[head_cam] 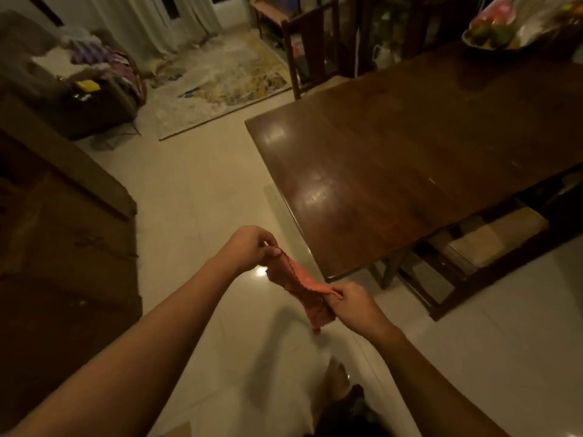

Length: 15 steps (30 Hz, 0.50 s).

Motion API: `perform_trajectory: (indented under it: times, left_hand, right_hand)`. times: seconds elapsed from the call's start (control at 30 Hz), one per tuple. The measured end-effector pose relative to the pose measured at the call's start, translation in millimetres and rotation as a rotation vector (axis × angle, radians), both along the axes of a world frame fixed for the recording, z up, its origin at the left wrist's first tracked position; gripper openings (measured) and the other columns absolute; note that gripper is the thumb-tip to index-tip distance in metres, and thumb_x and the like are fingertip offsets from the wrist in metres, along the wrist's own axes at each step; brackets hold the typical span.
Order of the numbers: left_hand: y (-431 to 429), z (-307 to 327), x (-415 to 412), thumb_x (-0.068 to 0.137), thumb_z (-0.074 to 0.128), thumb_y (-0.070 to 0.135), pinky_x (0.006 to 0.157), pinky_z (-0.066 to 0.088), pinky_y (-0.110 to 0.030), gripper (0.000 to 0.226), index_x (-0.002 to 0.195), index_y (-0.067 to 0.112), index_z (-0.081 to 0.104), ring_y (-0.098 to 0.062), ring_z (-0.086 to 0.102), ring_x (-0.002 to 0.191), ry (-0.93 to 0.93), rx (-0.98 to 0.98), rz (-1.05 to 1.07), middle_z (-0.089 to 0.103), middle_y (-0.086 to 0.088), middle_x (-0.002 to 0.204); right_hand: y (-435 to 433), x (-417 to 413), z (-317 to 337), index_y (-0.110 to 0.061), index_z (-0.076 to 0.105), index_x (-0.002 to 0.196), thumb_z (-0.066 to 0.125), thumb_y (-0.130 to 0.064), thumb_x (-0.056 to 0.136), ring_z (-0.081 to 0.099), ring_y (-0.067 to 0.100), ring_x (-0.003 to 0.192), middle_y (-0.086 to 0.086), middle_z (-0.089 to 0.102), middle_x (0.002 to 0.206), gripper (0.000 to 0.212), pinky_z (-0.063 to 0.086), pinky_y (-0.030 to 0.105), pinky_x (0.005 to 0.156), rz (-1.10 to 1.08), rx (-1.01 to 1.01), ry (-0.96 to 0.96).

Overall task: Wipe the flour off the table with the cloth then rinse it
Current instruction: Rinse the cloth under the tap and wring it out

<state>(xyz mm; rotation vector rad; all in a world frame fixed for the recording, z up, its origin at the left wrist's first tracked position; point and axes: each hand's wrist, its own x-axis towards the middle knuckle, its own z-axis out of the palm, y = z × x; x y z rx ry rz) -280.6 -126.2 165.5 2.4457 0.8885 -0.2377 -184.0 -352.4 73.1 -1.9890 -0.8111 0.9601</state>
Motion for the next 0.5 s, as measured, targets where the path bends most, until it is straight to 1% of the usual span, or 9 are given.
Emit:
perform_trajectory:
  times: [0.07,0.1,0.13,0.2,0.27,0.3,0.4,0.47,0.5]
  left_hand:
    - [32.9,-17.7,30.4,0.088,0.073,0.025,0.069,0.058,-0.027,0.008,0.083,0.018,0.075,-0.014,0.071,0.067,0.087,-0.029,-0.047,0.074,-0.001,0.073]
    - [48.5,-24.4,48.2,0.088,0.073,0.024,0.069,0.058,-0.028,0.009,0.081,0.018,0.075,-0.015,0.072,0.067,0.114,-0.038,-0.076,0.074,-0.002,0.07]
    - [62.3,-30.6,66.4,0.087,0.073,0.023,0.069,0.058,-0.029,0.01,0.079,0.019,0.075,-0.016,0.072,0.066,0.129,-0.048,-0.106,0.074,-0.002,0.069]
    - [83.2,-40.6,102.8,0.087,0.072,0.022,0.067,0.058,-0.031,0.011,0.077,0.019,0.074,-0.018,0.072,0.064,0.142,-0.066,-0.173,0.073,-0.003,0.067]
    - [98.9,-49.7,136.8,0.089,0.067,0.024,0.065,0.057,-0.03,0.012,0.08,0.019,0.072,-0.015,0.071,0.062,0.156,-0.051,-0.245,0.073,0.0,0.068]
    - [104.7,-54.5,154.7,0.091,0.063,0.026,0.065,0.056,-0.03,0.013,0.083,0.019,0.07,-0.014,0.071,0.064,0.175,-0.015,-0.292,0.074,0.001,0.071]
    - [115.7,-70.6,205.6,0.098,0.05,0.037,0.073,0.05,-0.033,0.018,0.088,0.025,0.058,-0.021,0.064,0.086,0.205,0.164,-0.47,0.07,0.001,0.091]
    - [118.6,-81.2,231.0,0.098,0.046,0.041,0.07,0.048,-0.034,0.019,0.087,0.029,0.053,-0.023,0.062,0.089,0.217,0.246,-0.581,0.064,0.002,0.09]
    - [119.4,-85.8,241.1,0.097,0.046,0.04,0.068,0.046,-0.032,0.017,0.088,0.028,0.054,-0.023,0.063,0.089,0.224,0.277,-0.637,0.063,0.004,0.088]
  right_hand:
    - [23.1,20.5,-14.3,-0.015,0.076,0.088,0.057,-0.031,0.095,0.07,0.01,0.069,-0.003,0.075,0.078,0.025,0.059,0.036,0.07,-0.009,-0.046,0.097]
    - [33.8,31.9,-17.5,-0.014,0.076,0.087,0.057,-0.036,0.092,0.072,0.014,0.071,0.0,0.076,0.079,0.029,0.059,0.04,0.071,-0.03,-0.057,0.127]
    - [43.0,44.7,-21.4,-0.012,0.075,0.086,0.058,-0.038,0.091,0.071,0.018,0.07,0.005,0.075,0.079,0.031,0.057,0.041,0.07,-0.058,-0.051,0.145]
    - [57.4,71.5,-22.9,-0.006,0.07,0.083,0.061,-0.031,0.094,0.065,0.016,0.065,0.01,0.071,0.076,0.029,0.053,0.035,0.063,-0.116,-0.05,0.134]
    - [68.3,94.6,-25.0,-0.008,0.066,0.08,0.061,-0.022,0.098,0.058,0.015,0.062,0.01,0.066,0.072,0.023,0.047,0.031,0.059,-0.179,-0.087,0.141]
    - [72.4,105.2,-26.9,-0.011,0.063,0.077,0.06,-0.022,0.098,0.056,0.014,0.061,0.007,0.062,0.069,0.024,0.045,0.03,0.059,-0.211,-0.114,0.137]
    - [80.7,131.3,-32.8,-0.021,0.056,0.071,0.06,-0.026,0.099,0.052,0.008,0.061,-0.005,0.057,0.067,0.029,0.039,0.025,0.057,-0.302,-0.149,0.108]
    - [84.3,140.9,-35.0,-0.028,0.058,0.075,0.062,-0.029,0.098,0.057,0.01,0.069,-0.008,0.061,0.073,0.023,0.043,0.024,0.061,-0.383,-0.175,0.08]
    - [85.3,142.4,-36.3,-0.032,0.058,0.077,0.063,-0.032,0.096,0.061,0.011,0.075,-0.01,0.064,0.079,0.02,0.048,0.027,0.068,-0.427,-0.208,0.056]
